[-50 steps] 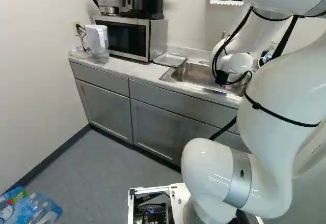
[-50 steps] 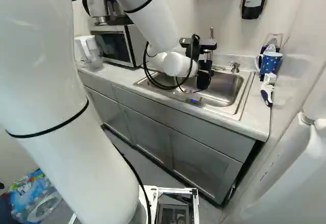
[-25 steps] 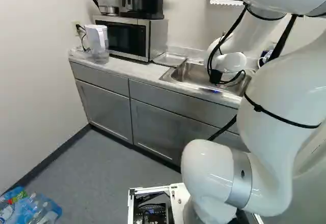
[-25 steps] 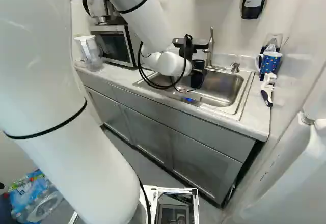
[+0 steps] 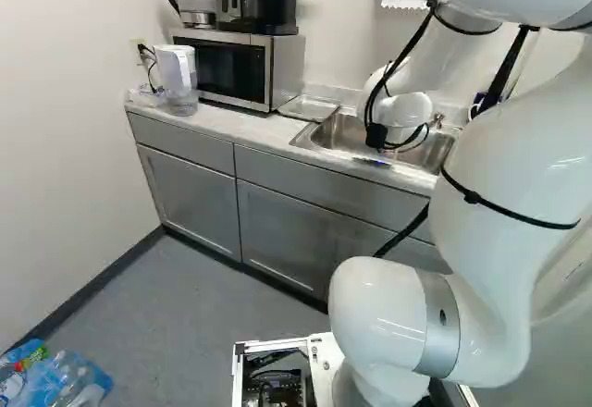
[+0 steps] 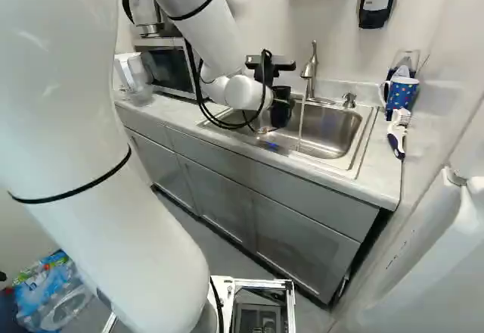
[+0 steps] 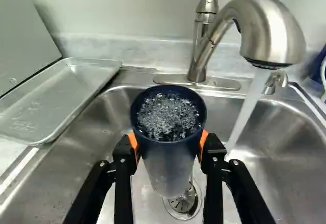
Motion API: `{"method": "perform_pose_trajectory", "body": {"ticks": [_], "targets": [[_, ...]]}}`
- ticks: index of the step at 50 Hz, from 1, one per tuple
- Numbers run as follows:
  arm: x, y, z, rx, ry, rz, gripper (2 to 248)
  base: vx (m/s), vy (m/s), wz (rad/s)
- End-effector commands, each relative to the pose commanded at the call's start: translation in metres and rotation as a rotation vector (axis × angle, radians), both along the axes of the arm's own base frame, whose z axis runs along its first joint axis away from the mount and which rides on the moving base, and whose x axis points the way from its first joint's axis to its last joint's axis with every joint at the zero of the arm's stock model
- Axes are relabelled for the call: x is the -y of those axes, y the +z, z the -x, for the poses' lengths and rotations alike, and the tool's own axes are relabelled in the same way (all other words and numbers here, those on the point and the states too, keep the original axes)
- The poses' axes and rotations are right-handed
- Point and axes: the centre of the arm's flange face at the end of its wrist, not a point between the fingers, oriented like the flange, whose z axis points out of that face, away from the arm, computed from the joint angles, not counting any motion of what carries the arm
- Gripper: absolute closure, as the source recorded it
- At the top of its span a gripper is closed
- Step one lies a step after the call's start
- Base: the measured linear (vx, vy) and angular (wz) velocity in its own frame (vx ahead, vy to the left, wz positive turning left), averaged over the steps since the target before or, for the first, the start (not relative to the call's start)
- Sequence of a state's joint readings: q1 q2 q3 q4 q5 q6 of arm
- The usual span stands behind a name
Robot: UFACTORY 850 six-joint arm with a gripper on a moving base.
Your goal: Rinse the cup and place it in the tray
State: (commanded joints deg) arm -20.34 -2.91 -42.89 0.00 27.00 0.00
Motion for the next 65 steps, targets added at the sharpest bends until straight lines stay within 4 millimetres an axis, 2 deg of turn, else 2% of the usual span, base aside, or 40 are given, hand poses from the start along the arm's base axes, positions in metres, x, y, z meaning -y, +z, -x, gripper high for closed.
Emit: {"method": "perform_pose_trajectory", "body": {"ticks": [14, 28, 65], "targets": [[-0.016, 0.015, -0.018, 0.029, 0.042, 0.01, 124, 0.0, 0.0, 0.0], [-0.023, 0.03, -0.035, 0.06, 0.065, 0.02, 124, 0.0, 0.0, 0.0], [-0.025, 0.067, -0.029, 0.099, 0.066, 0.033, 124, 0.0, 0.0, 0.0]]}}
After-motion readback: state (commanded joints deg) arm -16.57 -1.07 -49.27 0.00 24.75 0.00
